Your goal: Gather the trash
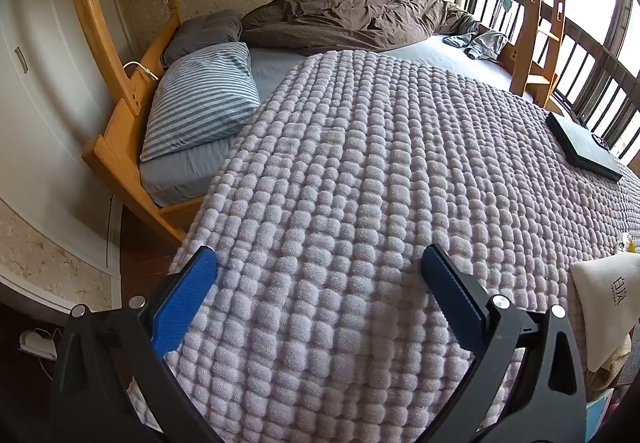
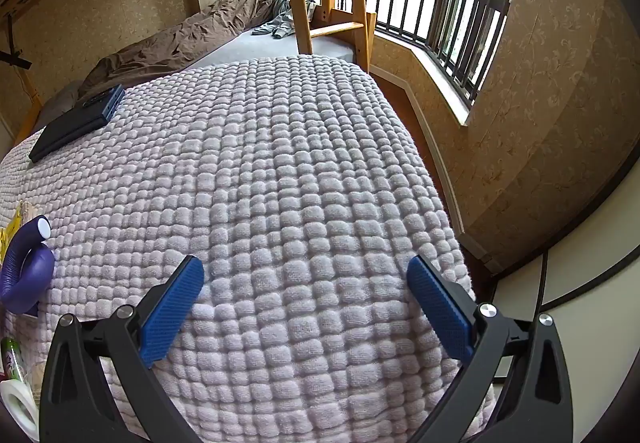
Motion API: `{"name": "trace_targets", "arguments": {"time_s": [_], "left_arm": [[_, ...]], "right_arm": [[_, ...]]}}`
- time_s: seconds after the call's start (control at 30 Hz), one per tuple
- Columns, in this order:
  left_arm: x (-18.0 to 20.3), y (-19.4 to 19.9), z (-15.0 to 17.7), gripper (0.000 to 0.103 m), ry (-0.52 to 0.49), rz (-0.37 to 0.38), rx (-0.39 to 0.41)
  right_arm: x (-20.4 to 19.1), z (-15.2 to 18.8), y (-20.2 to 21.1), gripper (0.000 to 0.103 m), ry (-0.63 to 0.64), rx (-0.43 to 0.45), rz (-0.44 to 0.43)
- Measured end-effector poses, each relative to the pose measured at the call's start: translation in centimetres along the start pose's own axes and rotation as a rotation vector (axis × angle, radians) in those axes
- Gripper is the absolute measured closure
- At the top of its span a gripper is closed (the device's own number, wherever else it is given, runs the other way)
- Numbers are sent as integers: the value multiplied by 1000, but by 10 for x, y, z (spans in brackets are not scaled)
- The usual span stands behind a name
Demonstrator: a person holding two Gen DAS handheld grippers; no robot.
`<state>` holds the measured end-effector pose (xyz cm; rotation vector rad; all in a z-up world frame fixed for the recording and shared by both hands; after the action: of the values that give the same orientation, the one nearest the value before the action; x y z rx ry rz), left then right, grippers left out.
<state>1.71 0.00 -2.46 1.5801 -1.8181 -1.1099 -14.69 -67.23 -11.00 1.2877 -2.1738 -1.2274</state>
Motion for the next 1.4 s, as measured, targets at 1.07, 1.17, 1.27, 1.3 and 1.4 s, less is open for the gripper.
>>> {"name": "trace_targets", "arguments": {"time_s": [1.07,1.17,1.27,1.3,1.4], "left_arm": [[0,0,0,1,-1,-1,0],[0,0,0,1,0,-1,1],[0,0,0,1,0,-1,1],[0,0,0,1,0,-1,1],[0,0,0,1,0,-1,1]], "right_arm": [[1,0,-3,3,1,-8,4],[-1,-1,-3,3,0,-9,3],[0,-1,-3,3,1,-9,2],[-1,-1,-3,3,0,-9,2],[-1,-1,-3,3,0,-9,2]]}}
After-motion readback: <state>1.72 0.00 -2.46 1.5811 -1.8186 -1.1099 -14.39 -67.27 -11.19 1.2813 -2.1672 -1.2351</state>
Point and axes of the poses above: each gripper's, at about its wrist camera, not at the fingertips, and y roughly against the way its jaws point, x to its right, z to its underside, the point moved 3 cm from there along -y, roughly the way its jaws point, and after that the axes turned 15 degrees about -y, right-handed, at the moved point
